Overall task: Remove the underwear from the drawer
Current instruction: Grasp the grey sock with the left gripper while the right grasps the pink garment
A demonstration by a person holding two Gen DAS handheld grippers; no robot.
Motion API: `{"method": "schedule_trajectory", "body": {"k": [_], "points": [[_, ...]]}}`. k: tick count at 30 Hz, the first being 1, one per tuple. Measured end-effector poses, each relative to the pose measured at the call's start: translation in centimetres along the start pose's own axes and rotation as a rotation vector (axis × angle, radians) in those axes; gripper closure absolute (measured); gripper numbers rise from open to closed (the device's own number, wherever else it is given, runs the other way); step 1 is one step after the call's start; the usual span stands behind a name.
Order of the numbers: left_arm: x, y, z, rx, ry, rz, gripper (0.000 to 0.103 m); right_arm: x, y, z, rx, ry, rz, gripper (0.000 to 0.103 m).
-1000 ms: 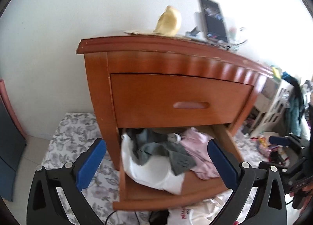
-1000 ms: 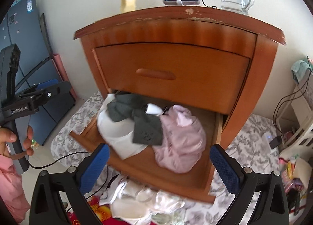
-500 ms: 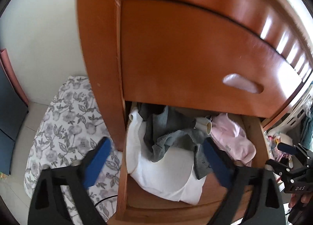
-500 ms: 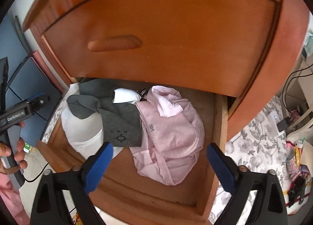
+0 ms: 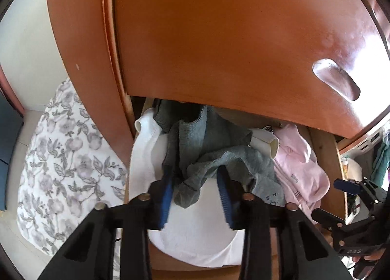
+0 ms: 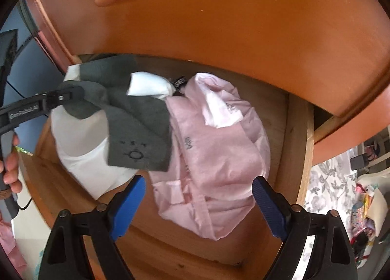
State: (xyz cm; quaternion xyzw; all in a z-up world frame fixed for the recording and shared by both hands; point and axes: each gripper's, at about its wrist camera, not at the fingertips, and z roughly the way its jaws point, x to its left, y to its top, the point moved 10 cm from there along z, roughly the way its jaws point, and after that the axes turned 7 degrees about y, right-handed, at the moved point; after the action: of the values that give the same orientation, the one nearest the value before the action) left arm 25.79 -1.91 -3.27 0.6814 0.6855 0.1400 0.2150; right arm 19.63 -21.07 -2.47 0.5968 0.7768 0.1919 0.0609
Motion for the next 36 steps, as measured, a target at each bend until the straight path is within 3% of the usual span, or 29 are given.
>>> {"method": "schedule_trajectory", "body": {"k": [2,5,11,18,24,27,29,32,36], "points": [[0.0,0.0,0.3,0.005,-0.018,-0.012,0.085,-0.3,0.9,0.0,-0.026,0.003,0.017,0.014],[0.2,0.1,0.5,0.001,-0.036,-0.023,0.094,-0.5,2.0,-0.1,-0.062,0.000,0.034,0.019],[-0.3,0.3,0.1,-0.029,-0.058,-0.003,0.095,-0.5,4.0,0.7,-0.074,-0.031,-0.022,0.042],[-0.7,0.6,-0.7,-0.060,-0.072,0.008,0.095,0.1,5.3,2.6,-0.030,-0.080,-0.138,0.053],[-0.7,0.3,-0.5,-0.064,-0.079,0.013,0.095,0.0,6.2,3.6,-0.001,-0.117,-0.155,0.068],[-0.7,0.0,-0.4,-0.063,-0.080,0.012,0.095,-0.2,6.8,4.1,0.007,-0.121,-0.144,0.080],[-0.7,0.0,-0.3,-0.061,-0.084,0.012,0.095,-0.6,7.1,4.4,0.016,-0.126,-0.143,0.097],[-0.7,0.0,-0.3,-0.060,-0.087,0.011,0.095,-0.7,7.6,4.5,0.016,-0.125,-0.139,0.103],[-0.5,-0.2,-0.5,-0.060,-0.090,0.006,0.095,-1.0,7.7,3.9,-0.014,-0.129,-0.146,0.103]]}}
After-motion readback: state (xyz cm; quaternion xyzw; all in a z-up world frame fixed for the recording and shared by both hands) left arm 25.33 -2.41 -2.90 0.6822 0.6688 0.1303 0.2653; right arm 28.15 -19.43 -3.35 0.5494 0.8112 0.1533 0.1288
